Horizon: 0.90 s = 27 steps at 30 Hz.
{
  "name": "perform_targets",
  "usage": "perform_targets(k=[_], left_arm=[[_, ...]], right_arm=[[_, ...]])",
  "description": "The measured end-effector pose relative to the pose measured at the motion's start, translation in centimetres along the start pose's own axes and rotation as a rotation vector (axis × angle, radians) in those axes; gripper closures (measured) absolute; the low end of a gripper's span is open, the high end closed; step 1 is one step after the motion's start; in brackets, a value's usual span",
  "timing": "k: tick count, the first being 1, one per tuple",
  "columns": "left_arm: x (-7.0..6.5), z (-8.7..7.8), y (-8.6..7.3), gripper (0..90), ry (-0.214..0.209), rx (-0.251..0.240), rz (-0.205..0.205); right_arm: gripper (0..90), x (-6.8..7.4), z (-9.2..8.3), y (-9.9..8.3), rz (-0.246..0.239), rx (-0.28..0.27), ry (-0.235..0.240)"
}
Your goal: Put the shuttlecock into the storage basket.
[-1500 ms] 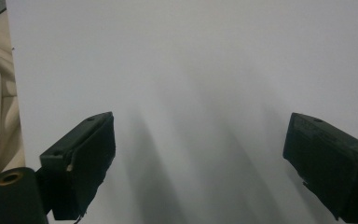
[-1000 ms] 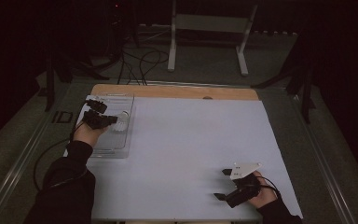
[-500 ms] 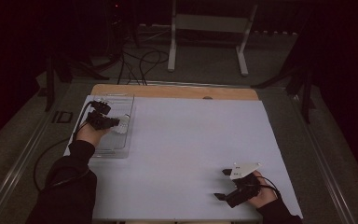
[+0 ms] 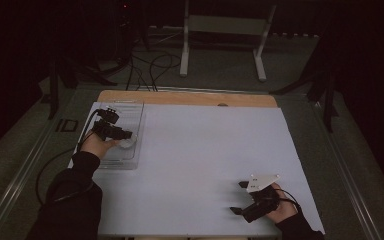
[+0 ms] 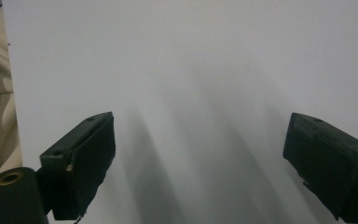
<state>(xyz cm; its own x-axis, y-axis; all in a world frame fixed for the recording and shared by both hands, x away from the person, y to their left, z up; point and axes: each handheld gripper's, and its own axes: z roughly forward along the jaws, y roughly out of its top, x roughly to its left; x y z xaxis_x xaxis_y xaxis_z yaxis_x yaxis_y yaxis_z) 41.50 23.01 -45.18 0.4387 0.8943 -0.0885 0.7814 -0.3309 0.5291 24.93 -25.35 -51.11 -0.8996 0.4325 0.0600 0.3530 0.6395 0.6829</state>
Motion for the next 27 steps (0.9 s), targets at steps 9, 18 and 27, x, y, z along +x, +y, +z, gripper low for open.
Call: perform_targets(k=[9,18,27], left_arm=[[-1.1,-1.8,0.4,30.4,0.02,-0.044,0.019],[-1.7,-2.1,0.5,25.6,0.01,-0.048,0.037],[-2.3,-2.3,0.6,4.7,-0.025,-0.027,0.088]], right_arm=[[9.0,0.0,0.0,0.1,-0.001,0.001,-0.003],[9.1,0.0,-0.1,0.1,0.001,-0.002,-0.004],[9.0,0.0,0.0,0.1,0.001,-0.001,-0.002]])
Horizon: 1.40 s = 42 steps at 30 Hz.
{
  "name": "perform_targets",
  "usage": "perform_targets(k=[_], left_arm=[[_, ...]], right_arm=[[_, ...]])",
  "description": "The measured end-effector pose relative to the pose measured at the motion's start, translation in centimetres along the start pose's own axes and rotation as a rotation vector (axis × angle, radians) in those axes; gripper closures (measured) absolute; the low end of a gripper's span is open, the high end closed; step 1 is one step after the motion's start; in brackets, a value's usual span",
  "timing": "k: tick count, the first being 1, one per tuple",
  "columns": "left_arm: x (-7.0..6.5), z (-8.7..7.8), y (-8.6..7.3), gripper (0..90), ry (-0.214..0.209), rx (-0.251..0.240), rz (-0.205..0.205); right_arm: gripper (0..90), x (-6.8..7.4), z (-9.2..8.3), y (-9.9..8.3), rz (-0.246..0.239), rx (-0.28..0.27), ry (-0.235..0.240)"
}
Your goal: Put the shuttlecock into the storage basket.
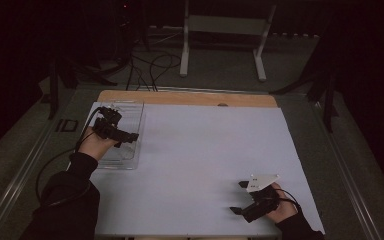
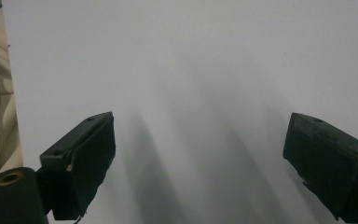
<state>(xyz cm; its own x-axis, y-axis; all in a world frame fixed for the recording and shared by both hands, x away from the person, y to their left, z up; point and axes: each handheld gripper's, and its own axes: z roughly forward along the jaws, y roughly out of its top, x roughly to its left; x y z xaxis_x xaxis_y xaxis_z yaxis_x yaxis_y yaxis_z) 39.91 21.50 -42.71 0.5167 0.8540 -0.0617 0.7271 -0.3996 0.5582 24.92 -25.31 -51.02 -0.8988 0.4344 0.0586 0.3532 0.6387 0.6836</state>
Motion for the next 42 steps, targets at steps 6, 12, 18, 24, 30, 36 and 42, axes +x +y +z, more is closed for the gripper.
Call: perform_targets(k=[6,12,18,24,30,36,42], left_arm=[[-0.4,-0.3,0.3,0.6,-0.015,-0.008,0.026],[-1.0,-0.8,0.5,0.1,-0.044,-0.034,0.052],[-1.5,-1.0,0.8,0.1,-0.082,-0.049,0.069],[-2.4,-0.9,1.1,0.1,-0.099,-0.042,0.101],[-3.2,-0.8,1.3,0.1,-0.119,-0.044,0.142],[-4.0,-0.7,1.6,0.1,-0.154,-0.046,0.184],[-4.9,-0.7,1.8,0.1,-0.164,-0.053,0.218]], right_arm=[[9.1,0.0,0.0,0.0,0.0,0.0,0.0],[9.0,0.0,0.0,0.0,0.002,0.0,0.001],[9.0,0.0,0.0,0.0,0.003,-0.002,0.0],[9.1,-0.1,0.0,0.0,0.006,-0.003,0.002],[9.1,-0.1,0.0,-0.1,0.007,-0.003,0.004],[9.0,-0.1,0.0,-0.1,0.008,-0.002,0.002],[9.0,-0.1,-0.1,-0.1,0.009,-0.004,-0.002]])
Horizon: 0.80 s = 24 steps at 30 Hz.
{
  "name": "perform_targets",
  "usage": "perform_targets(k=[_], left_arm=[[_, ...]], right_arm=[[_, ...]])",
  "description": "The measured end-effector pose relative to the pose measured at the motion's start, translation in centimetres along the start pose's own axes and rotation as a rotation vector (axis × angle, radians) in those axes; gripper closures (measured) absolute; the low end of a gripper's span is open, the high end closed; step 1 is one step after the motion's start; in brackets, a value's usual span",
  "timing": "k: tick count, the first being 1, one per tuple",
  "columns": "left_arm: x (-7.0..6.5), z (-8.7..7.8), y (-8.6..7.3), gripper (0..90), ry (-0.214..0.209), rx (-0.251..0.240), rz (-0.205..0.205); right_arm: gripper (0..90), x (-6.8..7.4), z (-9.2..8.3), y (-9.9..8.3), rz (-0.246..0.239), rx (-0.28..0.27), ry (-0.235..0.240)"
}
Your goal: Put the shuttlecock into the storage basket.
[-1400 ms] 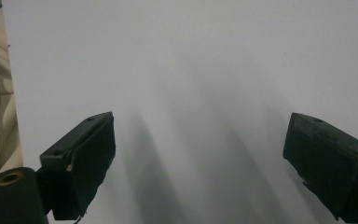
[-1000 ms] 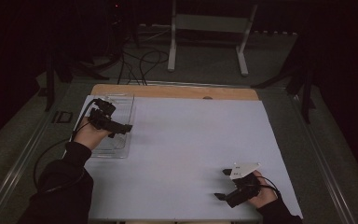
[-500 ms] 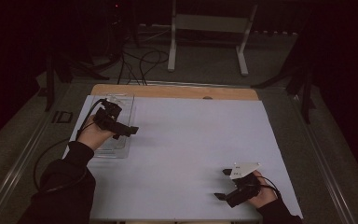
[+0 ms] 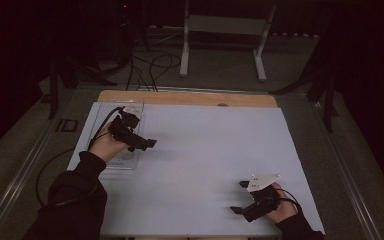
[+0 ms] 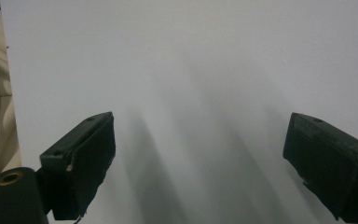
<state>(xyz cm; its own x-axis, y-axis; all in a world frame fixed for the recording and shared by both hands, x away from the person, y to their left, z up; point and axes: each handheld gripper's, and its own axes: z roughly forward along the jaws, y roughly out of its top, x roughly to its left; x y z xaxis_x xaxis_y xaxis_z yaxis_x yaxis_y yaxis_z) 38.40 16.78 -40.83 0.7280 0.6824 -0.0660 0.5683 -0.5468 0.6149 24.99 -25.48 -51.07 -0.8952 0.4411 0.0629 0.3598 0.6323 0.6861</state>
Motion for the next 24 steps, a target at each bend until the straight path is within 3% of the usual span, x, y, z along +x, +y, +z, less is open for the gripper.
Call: perform_targets(k=[10,14,24], left_arm=[[-1.5,0.2,0.6,0.1,0.002,0.003,0.052],[-1.9,0.4,0.7,0.1,0.0,0.002,0.055],[-3.1,1.1,0.9,0.1,-0.083,-0.002,0.098]], right_arm=[[9.0,0.0,-0.1,0.0,0.001,0.003,-0.002],[9.0,0.1,-0.1,0.0,-0.001,0.002,-0.003],[9.0,0.1,-0.1,0.0,0.0,0.005,-0.005]])
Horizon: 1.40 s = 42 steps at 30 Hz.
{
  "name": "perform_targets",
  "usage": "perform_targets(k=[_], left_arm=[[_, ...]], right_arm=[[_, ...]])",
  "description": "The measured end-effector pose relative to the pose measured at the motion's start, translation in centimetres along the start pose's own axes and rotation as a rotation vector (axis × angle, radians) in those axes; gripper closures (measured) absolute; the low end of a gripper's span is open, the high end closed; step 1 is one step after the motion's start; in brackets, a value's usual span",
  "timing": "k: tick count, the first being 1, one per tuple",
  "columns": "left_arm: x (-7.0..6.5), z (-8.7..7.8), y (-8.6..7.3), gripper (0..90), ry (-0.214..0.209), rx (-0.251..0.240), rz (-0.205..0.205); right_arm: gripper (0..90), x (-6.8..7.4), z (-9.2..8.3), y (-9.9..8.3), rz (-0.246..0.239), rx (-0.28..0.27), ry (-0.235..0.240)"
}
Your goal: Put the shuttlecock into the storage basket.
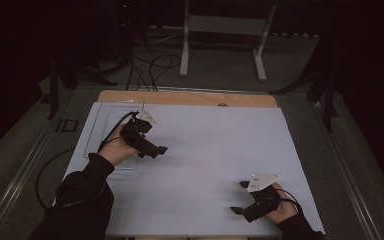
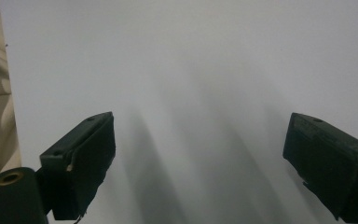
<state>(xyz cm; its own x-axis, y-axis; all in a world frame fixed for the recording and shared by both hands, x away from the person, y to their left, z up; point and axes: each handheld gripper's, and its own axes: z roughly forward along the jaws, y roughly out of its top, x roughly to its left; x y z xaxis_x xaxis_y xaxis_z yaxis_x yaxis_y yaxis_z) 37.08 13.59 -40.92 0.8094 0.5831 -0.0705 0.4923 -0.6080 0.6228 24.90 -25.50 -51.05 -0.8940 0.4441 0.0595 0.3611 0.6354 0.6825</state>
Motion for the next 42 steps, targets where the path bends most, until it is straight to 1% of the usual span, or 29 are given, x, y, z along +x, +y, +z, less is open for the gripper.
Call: perform_targets(k=[2,6,11,12,14,15,18,19,20,25,27,28,30,31,34,35,36,37,38,39,40,41,42], left_arm=[[-0.2,0.1,0.1,0.1,-0.008,-0.001,0.01],[-0.9,0.3,0.2,0.1,-0.04,0.0,0.031],[-1.5,0.5,0.2,0.1,-0.052,-0.007,0.055],[-1.6,0.6,0.1,0.1,-0.06,-0.007,0.061],[-1.9,0.8,0.1,0.1,-0.065,-0.009,0.065],[-2.0,0.9,0.1,0.1,-0.071,0.001,0.074],[-2.5,1.2,0.0,0.1,-0.09,0.001,0.088],[-2.7,1.3,0.0,0.1,-0.094,-0.007,0.083],[-2.9,1.3,-0.1,0.1,-0.107,-0.007,0.09],[-3.8,1.7,-0.2,0.1,-0.129,-0.007,0.117],[-3.9,1.8,-0.4,0.1,-0.134,-0.01,0.116],[-4.0,1.8,-0.5,0.1,-0.145,-0.012,0.114],[-4.1,1.9,-0.7,0.1,-0.147,-0.014,0.109],[-4.2,2.0,-0.8,0.1,-0.149,-0.006,0.115],[-4.4,2.3,-1.2,0.1,-0.163,-0.003,0.111],[-4.5,2.4,-1.3,0.1,-0.164,-0.003,0.115],[-4.5,2.5,-1.5,0.1,-0.175,-0.009,0.11],[-4.6,2.5,-1.6,0.1,-0.178,-0.002,0.116],[-4.7,2.6,-1.7,0.1,-0.178,-0.008,0.111],[-4.7,2.6,-1.8,0.1,-0.183,-0.007,0.12],[-4.9,2.7,-1.9,0.1,-0.186,-0.008,0.118],[-4.9,2.7,-2.0,0.1,-0.19,-0.007,0.126],[-5.1,2.7,-2.1,0.1,-0.196,-0.011,0.118]], right_arm=[[9.0,0.0,0.0,0.0,0.0,0.0,-0.001],[9.0,0.0,0.0,0.0,0.001,0.001,0.0],[9.0,0.1,0.0,0.0,-0.001,0.001,-0.001],[9.0,0.0,0.0,0.0,-0.001,0.0,-0.001],[9.0,0.0,0.0,0.0,-0.001,0.001,-0.002],[9.0,0.0,0.0,0.0,-0.001,0.002,-0.002],[9.0,0.0,0.0,0.0,-0.002,0.001,-0.004],[9.0,0.0,-0.1,0.0,-0.003,0.0,-0.004],[9.0,0.0,-0.1,0.0,-0.003,0.0,-0.005],[9.0,0.0,0.0,0.0,-0.001,0.002,-0.001],[9.0,0.0,0.0,0.0,-0.001,0.002,-0.001],[9.0,0.1,0.0,0.0,-0.003,0.002,-0.003],[9.0,0.0,-0.1,0.0,-0.005,0.0,-0.003],[9.0,0.0,-0.1,0.0,-0.004,0.001,-0.002],[9.0,0.0,0.0,0.0,-0.004,0.003,-0.001],[9.0,0.1,0.0,0.1,-0.005,0.002,0.0],[9.0,0.1,0.0,0.1,-0.006,0.002,0.003],[9.0,0.1,0.0,0.1,-0.008,0.003,0.001],[9.1,0.1,0.0,0.1,-0.008,0.004,0.0],[9.0,0.1,0.0,0.1,-0.006,0.002,0.002],[9.0,0.1,0.1,0.1,-0.006,0.001,0.003],[9.1,0.1,0.1,0.1,-0.006,0.004,0.001],[9.0,0.1,0.1,0.1,-0.006,0.005,0.002]])
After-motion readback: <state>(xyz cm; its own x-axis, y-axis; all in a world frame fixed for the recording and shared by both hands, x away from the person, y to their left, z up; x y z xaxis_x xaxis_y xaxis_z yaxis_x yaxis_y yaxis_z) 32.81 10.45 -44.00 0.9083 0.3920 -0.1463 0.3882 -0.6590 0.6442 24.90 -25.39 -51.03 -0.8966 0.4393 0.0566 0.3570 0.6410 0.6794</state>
